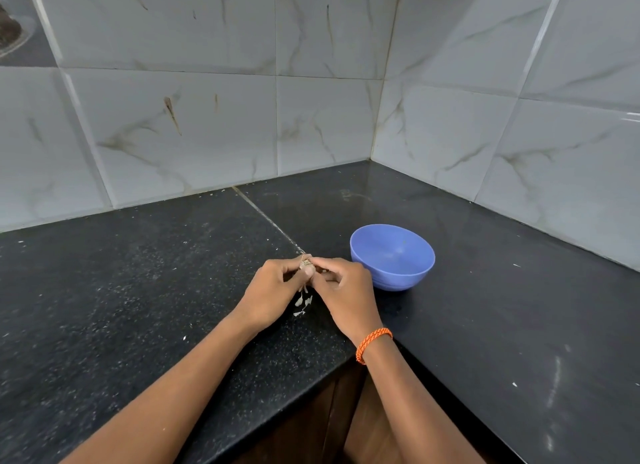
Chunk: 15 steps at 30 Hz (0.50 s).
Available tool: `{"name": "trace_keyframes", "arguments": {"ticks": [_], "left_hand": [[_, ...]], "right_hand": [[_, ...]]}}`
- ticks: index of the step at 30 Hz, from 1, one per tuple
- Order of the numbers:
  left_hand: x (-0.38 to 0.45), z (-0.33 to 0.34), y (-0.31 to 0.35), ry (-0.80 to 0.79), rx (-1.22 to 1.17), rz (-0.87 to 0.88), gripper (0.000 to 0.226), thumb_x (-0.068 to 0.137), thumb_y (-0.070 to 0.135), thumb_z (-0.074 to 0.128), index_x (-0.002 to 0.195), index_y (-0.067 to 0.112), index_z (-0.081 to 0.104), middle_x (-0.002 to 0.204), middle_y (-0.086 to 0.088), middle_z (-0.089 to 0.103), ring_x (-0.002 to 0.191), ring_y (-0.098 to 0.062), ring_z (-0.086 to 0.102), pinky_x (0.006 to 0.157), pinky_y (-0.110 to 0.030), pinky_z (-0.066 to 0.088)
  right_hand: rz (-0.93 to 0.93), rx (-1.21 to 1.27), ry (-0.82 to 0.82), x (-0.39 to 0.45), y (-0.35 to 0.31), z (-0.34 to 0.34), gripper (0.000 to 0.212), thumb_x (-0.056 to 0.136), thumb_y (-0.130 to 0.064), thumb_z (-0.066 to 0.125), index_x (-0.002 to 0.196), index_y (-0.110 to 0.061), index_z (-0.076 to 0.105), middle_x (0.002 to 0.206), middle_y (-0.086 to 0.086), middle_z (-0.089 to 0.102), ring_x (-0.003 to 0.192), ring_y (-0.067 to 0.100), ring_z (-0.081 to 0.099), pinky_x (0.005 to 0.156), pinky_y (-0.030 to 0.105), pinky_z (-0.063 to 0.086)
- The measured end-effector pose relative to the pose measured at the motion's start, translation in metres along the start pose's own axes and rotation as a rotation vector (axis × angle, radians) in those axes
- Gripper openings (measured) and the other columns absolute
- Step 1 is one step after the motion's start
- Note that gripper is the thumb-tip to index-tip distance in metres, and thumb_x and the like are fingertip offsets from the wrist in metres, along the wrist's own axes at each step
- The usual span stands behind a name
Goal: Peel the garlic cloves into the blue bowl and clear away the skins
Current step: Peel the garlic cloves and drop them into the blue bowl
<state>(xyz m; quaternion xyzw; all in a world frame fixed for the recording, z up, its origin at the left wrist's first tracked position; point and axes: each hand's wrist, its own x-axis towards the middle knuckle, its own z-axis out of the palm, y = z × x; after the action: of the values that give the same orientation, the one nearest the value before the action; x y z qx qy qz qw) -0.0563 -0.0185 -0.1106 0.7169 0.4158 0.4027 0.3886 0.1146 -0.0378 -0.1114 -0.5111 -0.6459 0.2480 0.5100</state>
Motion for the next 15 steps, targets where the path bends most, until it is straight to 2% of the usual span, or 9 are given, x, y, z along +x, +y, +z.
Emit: {"name": "trace_keyframes", "arguments": {"ticks": [2,5,8,10,12,15], "left_hand": [[0.0003,0.0014,0.0006,0.031,0.041,0.004,0.026,0.114,0.029,0.057,0.121,0.036,0.082,0.113,0.013,0.082,0.113,-0.009,0.074,0.109,-0.050,0.054],[0.0014,0.0011,-0.0001,0.049,0.077,0.004,0.024,0.113,0.031,0.060,0.119,0.038,0.082,0.106,0.013,0.083,0.101,-0.006,0.075,0.103,-0.048,0.056],[0.0012,0.0001,0.0008,0.043,0.123,-0.002,0.026,0.113,0.032,0.058,0.117,0.039,0.082,0.105,0.015,0.082,0.105,-0.009,0.076,0.105,-0.050,0.056],[0.0009,0.0009,0.0015,0.049,0.155,-0.010,0.027,0.113,0.028,0.058,0.117,0.039,0.082,0.106,0.019,0.082,0.108,-0.004,0.075,0.107,-0.047,0.055],[0.0009,0.0020,0.0009,0.064,0.184,-0.019,0.034,0.112,0.016,0.057,0.118,0.039,0.082,0.109,0.022,0.081,0.112,0.001,0.073,0.108,-0.041,0.055],[0.0002,0.0023,0.0022,0.117,0.233,-0.040,0.059,0.103,-0.008,0.051,0.115,0.039,0.084,0.108,0.023,0.081,0.113,0.003,0.072,0.106,-0.036,0.057]], "right_hand": [[-0.006,-0.005,0.007,0.0000,-0.0001,-0.0011,0.032,0.097,-0.007,0.074,0.125,-0.020,0.079,0.115,-0.004,0.080,0.096,0.002,0.076,0.085,0.020,0.062],[0.027,0.021,0.000,0.0020,-0.0002,-0.0011,0.031,0.096,-0.005,0.073,0.122,-0.018,0.081,0.110,-0.004,0.081,0.095,0.007,0.077,0.087,0.029,0.065],[0.029,0.006,-0.008,0.0028,0.0006,0.0004,0.033,0.095,-0.002,0.072,0.125,-0.016,0.079,0.112,-0.001,0.081,0.096,0.008,0.078,0.089,0.031,0.065],[0.023,-0.021,-0.005,0.0031,0.0025,0.0017,0.034,0.095,-0.002,0.071,0.126,-0.015,0.078,0.112,0.000,0.081,0.097,0.008,0.077,0.090,0.032,0.064],[0.028,-0.038,0.000,0.0045,0.0045,0.0030,0.033,0.096,-0.002,0.070,0.125,-0.014,0.079,0.112,0.000,0.081,0.098,0.010,0.077,0.091,0.034,0.064],[0.039,-0.042,-0.001,0.0051,0.0065,0.0052,0.033,0.096,0.000,0.067,0.124,-0.013,0.079,0.112,0.000,0.081,0.099,0.010,0.077,0.092,0.035,0.064]]}}
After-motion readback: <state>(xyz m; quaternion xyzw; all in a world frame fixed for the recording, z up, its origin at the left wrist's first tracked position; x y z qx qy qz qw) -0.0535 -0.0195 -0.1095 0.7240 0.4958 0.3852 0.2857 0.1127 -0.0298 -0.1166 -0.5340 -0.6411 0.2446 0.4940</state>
